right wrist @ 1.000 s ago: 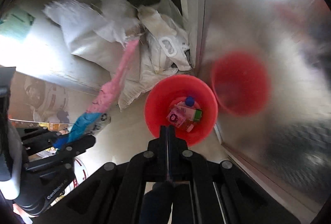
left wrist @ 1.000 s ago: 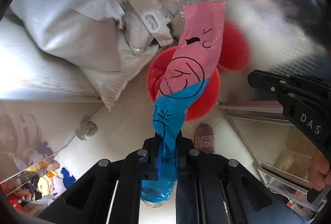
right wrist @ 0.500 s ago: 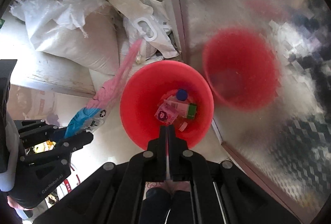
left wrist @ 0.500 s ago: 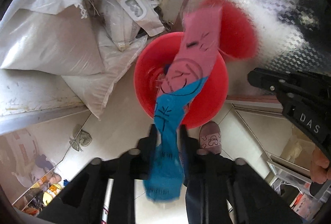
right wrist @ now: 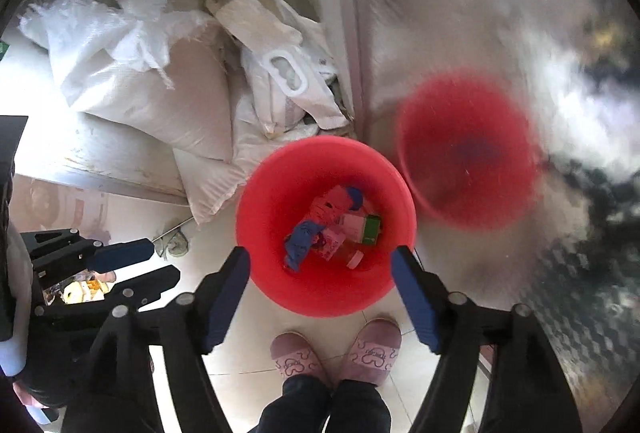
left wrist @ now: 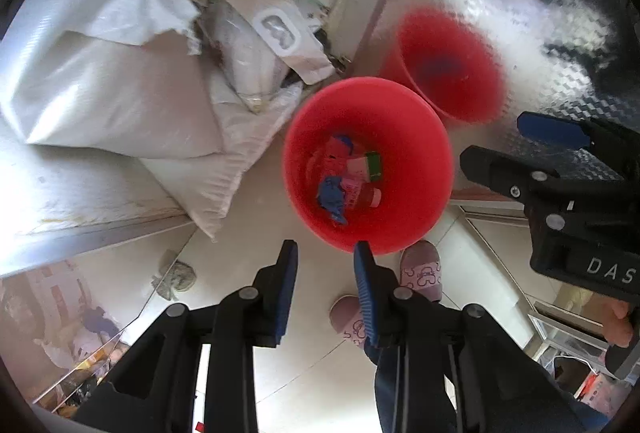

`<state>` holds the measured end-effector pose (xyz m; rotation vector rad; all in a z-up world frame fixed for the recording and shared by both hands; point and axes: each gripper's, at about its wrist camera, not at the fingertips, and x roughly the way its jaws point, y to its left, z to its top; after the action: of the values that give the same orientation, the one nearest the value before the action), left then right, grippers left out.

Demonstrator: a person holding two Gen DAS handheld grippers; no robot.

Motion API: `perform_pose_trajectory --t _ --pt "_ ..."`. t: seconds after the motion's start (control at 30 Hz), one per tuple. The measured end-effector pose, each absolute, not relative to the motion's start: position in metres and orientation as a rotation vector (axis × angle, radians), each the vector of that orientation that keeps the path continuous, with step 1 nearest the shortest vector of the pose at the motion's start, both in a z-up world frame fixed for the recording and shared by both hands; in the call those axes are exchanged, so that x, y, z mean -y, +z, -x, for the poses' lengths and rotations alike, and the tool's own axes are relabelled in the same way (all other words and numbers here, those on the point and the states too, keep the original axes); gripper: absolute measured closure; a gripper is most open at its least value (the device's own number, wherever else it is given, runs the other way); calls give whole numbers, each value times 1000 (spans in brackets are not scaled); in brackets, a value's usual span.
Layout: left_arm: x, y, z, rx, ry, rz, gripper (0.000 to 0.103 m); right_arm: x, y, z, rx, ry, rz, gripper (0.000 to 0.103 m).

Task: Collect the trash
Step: 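Raise both tools back over the counter toward the remaining trash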

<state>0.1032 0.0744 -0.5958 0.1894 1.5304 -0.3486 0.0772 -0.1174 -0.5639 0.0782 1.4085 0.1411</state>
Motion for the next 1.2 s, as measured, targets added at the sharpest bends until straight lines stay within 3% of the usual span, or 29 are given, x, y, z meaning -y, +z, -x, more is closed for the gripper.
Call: perform_pose_trajectory --t 0.3,0.87,1.03,1.2 --pt "-102 -508 -85 -1442 -265 -180 71 95 -496 -67 -1375 167 -15 32" --pt "-111 -288 -49 -1286 -210 -123 61 79 -294 -33 -1287 185 18 32" --pt "-112 -228 -45 -1216 -220 -131 56 76 -234 -26 -1192 208 70 23" --pt "-106 -185 -46 -1148 -233 -131 41 84 -187 -18 -1110 174 72 11"
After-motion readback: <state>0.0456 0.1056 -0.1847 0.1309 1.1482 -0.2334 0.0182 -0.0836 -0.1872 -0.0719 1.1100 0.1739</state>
